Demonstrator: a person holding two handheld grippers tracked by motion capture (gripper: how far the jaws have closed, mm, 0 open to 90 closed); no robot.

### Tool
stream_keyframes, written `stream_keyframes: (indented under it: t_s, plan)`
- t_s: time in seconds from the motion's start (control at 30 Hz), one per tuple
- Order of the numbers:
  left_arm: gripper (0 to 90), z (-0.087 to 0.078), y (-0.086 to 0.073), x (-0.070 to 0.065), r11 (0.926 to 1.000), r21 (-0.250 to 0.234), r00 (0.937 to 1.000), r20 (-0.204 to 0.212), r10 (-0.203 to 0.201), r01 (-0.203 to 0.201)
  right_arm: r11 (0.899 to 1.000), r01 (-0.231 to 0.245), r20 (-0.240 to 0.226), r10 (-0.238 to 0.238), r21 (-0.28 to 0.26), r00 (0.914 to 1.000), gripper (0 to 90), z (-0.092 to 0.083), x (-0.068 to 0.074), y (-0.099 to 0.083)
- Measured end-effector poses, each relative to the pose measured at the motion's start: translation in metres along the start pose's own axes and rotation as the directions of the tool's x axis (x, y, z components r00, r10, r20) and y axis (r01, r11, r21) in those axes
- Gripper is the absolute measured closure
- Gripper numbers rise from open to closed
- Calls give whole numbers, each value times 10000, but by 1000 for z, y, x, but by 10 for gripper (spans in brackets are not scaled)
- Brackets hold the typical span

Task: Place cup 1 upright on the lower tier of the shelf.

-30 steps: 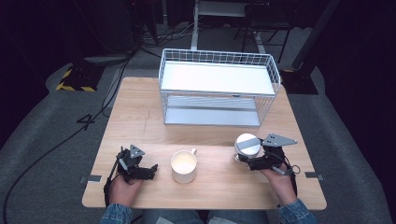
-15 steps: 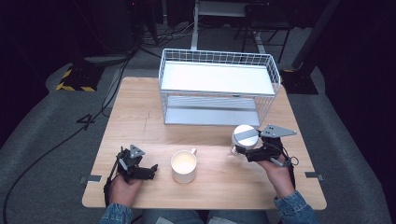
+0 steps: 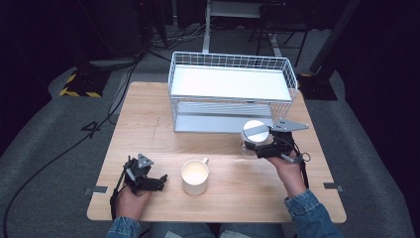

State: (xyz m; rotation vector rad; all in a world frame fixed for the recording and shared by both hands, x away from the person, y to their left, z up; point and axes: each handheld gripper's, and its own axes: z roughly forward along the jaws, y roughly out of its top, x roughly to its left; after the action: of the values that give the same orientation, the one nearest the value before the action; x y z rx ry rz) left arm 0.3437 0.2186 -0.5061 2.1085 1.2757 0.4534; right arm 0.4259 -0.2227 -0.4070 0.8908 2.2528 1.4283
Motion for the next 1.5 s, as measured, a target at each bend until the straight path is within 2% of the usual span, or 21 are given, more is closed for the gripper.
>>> stream_keyframes:
  t_s: [0.2,0.67,0.9,1.13,1.37,1.5]
  plan:
    - [7,0,0,0,10000,-35,10000,-59,-78,77,10000,94,115,-94,-6,9999,71,17,-6,16]
    - [7,0,0,0,10000,-34,10000,-64,-70,70,9999,115,263,-114,-32,9996,70,54,-11,32]
    - [7,0,0,0,10000,-17,10000,-58,-56,56,9999,-22,672,30,-123,9977,70,75,-13,35]
    - [7,0,0,0,10000,-24,10000,-52,-74,74,9999,-136,1272,144,-67,9918,70,95,-19,37]
    - [7,0,0,0,10000,-15,10000,-63,-63,63,10000,-66,1678,77,-69,9858,70,109,-22,35]
    - [7,0,0,0,10000,-13,10000,-60,-70,70,9998,-169,1853,192,-137,9825,70,112,-24,33]
